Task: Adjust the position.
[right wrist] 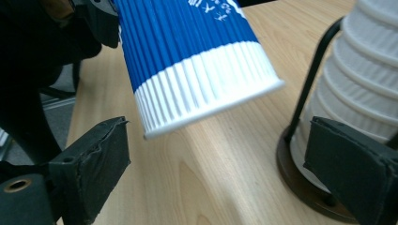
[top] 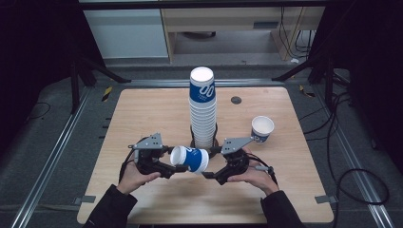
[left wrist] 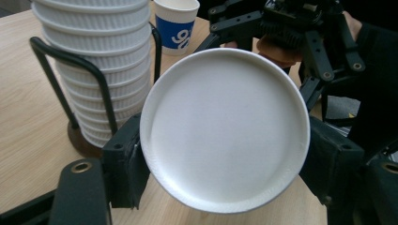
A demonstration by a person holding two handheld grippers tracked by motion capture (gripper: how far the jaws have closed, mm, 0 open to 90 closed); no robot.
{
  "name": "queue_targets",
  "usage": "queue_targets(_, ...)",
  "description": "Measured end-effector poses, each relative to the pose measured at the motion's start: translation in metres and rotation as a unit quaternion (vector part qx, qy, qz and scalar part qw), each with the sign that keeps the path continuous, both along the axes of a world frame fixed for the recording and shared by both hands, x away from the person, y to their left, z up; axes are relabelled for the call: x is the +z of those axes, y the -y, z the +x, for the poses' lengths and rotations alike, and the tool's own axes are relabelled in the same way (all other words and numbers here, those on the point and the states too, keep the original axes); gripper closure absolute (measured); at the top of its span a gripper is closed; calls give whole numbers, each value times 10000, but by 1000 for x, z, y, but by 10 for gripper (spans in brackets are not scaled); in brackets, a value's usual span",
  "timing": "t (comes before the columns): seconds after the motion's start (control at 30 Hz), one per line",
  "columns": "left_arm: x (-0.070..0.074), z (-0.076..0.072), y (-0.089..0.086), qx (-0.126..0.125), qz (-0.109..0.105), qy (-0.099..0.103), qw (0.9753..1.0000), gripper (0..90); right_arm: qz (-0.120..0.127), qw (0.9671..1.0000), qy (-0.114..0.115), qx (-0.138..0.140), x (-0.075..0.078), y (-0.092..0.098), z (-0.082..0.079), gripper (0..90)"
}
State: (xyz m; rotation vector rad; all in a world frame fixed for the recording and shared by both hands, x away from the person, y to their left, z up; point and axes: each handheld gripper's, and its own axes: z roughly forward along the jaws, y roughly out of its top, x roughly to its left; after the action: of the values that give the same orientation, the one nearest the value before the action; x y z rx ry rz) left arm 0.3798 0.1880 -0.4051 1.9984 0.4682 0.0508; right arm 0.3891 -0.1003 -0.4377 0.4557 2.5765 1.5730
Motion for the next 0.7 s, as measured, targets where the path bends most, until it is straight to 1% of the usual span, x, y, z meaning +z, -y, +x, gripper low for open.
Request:
queue_targets(0.07, 0, -1, 2, -72, -67, -39, 9999, 263, 52, 9999, -41, 103, -1, -2, -1, 68)
queue_targets(0.23, 0, -5, 7, -236, -157, -75, 9996, 263, 104, 9996, -82, 256, -3, -8, -2, 68)
queue_targets(0.33, 0, -7, 11, -332, -150, -70, 9993, 264, 179, 9990, -118, 392, -4, -10, -4, 69)
queue_targets(0.5, 0, -10, 15, -447, -181, -73, 9988, 264, 295, 9981, -152, 518, -4, -12, -5, 79)
queue_targets(0.57, 0, -10, 16, -459, -176, -73, 9988, 264, 330, 9975, -195, 586, -4, -12, -5, 92)
queue_targets(0.7, -2, -10, 17, -484, -156, -93, 9987, 264, 361, 9970, -208, 657, -6, -13, -6, 119)
